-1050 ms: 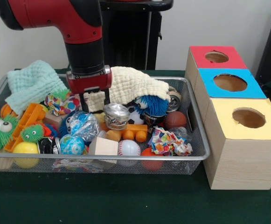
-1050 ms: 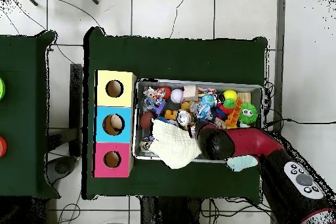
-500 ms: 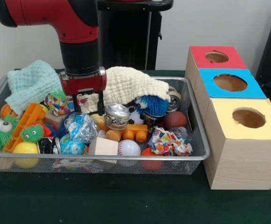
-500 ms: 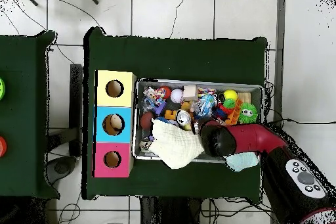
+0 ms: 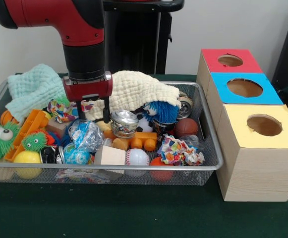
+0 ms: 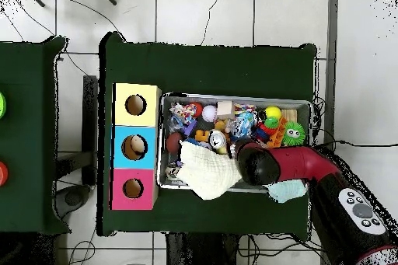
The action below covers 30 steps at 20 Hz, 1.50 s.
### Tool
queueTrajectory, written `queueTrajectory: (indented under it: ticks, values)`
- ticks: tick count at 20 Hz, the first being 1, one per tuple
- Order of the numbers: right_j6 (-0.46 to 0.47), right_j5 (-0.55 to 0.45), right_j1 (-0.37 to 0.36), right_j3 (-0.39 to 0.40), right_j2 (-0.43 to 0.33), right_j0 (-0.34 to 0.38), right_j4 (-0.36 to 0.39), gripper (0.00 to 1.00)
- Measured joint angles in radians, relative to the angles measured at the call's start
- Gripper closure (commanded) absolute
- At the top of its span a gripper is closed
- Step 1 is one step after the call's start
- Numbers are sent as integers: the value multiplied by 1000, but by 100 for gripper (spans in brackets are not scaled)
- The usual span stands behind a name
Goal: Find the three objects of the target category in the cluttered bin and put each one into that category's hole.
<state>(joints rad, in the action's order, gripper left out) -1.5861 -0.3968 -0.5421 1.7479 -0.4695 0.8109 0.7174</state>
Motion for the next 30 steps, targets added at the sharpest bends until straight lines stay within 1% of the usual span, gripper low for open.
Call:
queueTrajectory:
  ticks: [13,16,20,30]
  values:
    - [0,0,3,-7,5,-2,0,0]
    - [0,0,10,-19,14,-6,0,0]
    - [0,0,28,-58,34,-19,0,0]
    - [0,-1,67,-117,51,-24,0,0]
